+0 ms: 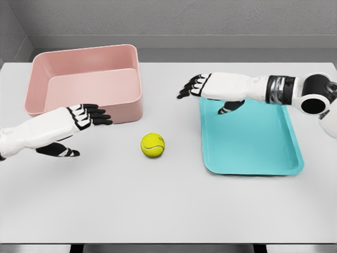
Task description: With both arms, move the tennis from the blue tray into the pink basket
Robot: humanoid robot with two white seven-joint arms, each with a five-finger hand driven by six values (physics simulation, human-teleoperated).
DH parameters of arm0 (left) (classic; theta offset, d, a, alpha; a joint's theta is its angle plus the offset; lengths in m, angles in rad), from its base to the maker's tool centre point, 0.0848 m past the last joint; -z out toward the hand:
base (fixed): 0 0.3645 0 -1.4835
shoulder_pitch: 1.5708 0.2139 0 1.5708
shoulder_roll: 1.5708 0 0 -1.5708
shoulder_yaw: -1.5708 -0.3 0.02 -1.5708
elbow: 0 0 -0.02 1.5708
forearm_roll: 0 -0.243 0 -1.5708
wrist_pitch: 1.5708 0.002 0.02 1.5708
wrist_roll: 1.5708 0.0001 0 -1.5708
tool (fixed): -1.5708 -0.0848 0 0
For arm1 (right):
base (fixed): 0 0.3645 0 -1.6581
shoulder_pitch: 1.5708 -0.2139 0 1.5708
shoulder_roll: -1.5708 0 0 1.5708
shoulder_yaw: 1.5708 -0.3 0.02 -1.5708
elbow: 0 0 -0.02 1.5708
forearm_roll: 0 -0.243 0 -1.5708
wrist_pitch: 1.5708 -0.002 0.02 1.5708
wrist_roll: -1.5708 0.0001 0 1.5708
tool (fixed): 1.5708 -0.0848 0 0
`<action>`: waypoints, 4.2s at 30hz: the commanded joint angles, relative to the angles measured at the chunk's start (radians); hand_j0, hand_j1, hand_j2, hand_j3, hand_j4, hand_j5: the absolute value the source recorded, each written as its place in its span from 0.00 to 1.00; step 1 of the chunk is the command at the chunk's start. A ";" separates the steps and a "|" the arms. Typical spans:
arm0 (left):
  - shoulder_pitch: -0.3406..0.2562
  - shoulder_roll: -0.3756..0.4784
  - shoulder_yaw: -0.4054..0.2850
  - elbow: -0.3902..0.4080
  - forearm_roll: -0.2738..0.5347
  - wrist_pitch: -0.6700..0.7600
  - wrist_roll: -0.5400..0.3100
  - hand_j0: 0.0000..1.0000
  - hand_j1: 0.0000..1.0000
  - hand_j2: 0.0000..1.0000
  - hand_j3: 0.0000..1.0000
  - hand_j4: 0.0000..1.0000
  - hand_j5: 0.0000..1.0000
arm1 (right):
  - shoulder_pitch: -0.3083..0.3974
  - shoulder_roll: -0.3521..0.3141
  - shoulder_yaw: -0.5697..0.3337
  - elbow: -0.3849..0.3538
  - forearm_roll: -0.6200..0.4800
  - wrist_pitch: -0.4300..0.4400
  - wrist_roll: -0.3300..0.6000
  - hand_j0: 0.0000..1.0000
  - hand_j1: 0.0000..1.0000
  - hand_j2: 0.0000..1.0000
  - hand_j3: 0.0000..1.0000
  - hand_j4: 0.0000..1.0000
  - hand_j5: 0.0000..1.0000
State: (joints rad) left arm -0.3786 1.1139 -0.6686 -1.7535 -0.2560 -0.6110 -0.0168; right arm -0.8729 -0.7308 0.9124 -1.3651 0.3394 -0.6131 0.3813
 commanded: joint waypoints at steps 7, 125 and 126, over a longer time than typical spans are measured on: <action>-0.088 -0.172 -0.016 -0.007 -0.005 0.000 -0.103 1.00 1.00 1.00 1.00 1.00 1.00 | 0.043 -0.179 -0.153 0.008 -0.016 0.002 -0.058 1.00 1.00 1.00 1.00 1.00 1.00; -0.562 -0.459 -0.671 0.460 0.299 0.000 -0.284 0.84 0.84 0.84 0.84 0.84 0.84 | 0.143 -0.262 -0.152 -0.035 -0.046 0.002 0.021 1.00 1.00 1.00 1.00 1.00 1.00; -0.562 -0.459 -0.671 0.459 0.299 0.000 -0.284 0.84 0.84 0.84 0.84 0.84 0.84 | 0.146 -0.262 -0.152 -0.035 -0.046 0.002 0.022 1.00 1.00 1.00 1.00 1.00 1.00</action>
State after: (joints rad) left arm -0.9403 0.6569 -1.3352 -1.2935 0.0359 -0.6122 -0.3010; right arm -0.7240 -0.9918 0.7626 -1.3996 0.3003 -0.6128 0.4018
